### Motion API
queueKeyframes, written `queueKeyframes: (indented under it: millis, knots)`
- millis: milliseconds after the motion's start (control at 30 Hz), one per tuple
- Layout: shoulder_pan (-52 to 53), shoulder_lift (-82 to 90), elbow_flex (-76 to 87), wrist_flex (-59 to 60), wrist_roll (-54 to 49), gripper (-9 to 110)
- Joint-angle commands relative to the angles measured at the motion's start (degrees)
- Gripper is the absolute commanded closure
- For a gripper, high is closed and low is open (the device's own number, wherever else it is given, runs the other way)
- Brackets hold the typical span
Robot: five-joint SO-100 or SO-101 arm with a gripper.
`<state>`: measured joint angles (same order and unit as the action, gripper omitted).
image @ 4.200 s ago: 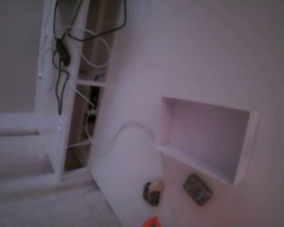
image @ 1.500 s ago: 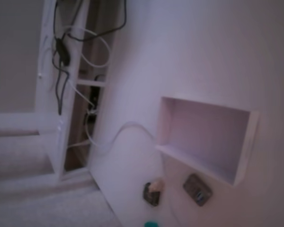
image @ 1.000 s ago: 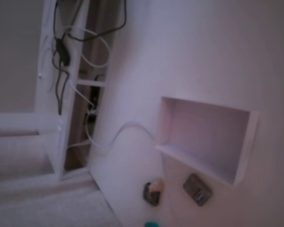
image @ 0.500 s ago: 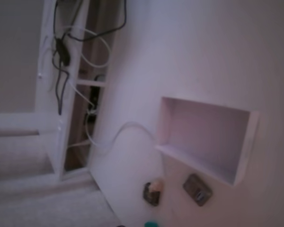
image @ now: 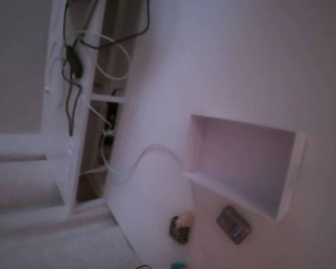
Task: Grasp the green cube and put it in the bin.
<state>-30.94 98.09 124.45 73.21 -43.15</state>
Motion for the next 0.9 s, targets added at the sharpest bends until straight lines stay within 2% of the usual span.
queueKeyframes:
  millis: [0, 500, 633, 733, 867]
  knots:
    - [-0.4, 0.1, 1.1, -2.5, 0.2, 64]
    - [-0.7, 0.2, 7.1, -7.1, 0.2, 64]
    - [-0.8, 0.4, 7.5, -7.7, 0.1, 68]
    - [-1.1, 0.4, 7.6, -7.7, 0.0, 75]
    - [-1.0, 0.4, 7.6, -7.6, 0.0, 77]
